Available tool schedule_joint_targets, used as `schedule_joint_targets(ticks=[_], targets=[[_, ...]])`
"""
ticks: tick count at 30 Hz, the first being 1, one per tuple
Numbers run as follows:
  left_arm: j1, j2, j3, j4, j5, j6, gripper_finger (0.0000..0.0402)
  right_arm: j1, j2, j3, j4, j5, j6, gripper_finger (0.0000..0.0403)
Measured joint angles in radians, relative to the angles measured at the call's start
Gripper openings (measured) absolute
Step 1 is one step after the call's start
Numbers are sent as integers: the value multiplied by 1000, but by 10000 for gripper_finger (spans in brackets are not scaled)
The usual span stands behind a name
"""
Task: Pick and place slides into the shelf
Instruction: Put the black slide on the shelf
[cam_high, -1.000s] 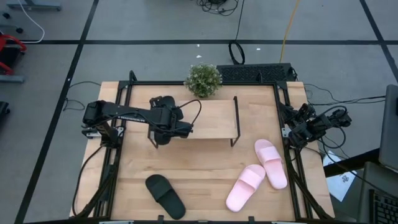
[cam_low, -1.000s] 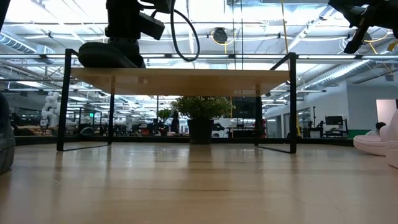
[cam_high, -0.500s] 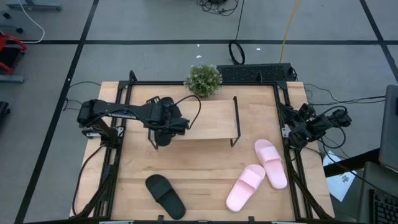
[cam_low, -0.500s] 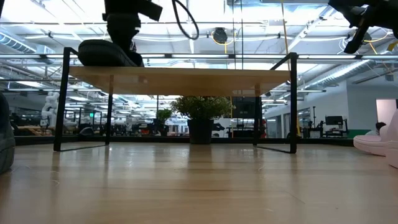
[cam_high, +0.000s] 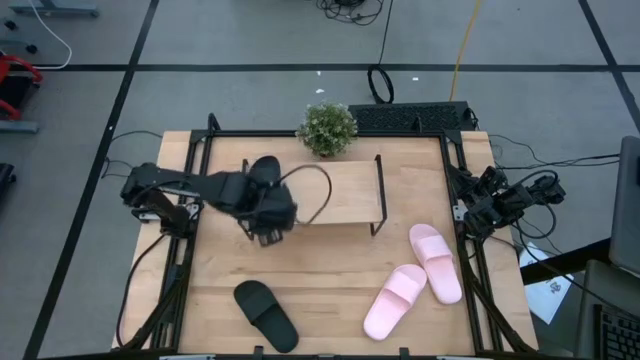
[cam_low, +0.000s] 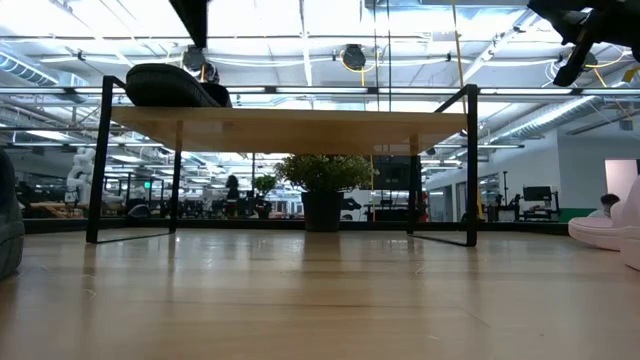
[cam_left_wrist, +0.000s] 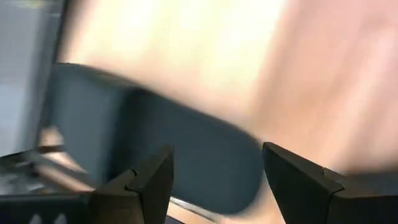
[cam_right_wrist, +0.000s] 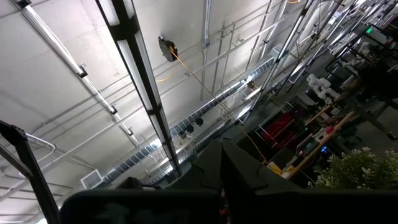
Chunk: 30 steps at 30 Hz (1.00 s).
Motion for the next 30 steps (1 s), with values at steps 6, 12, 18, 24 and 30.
schedule_joint_targets(ticks=[6,12,18,24,30], targets=[[-207,-6,52,0,168,-195,239,0,0,0,0,0,0,0],[-398,9,46,117,322,-590,239,0,0,0,0,0,0,0],[-502,79,45,344,260,-852,239,0,0,0,1,-2,0,0],[-507,226,44,384,327,-945,239,0,0,0,1,-3,0,0],[-504,338,43,324,371,-1051,239,0,0,0,1,-3,-17,0]])
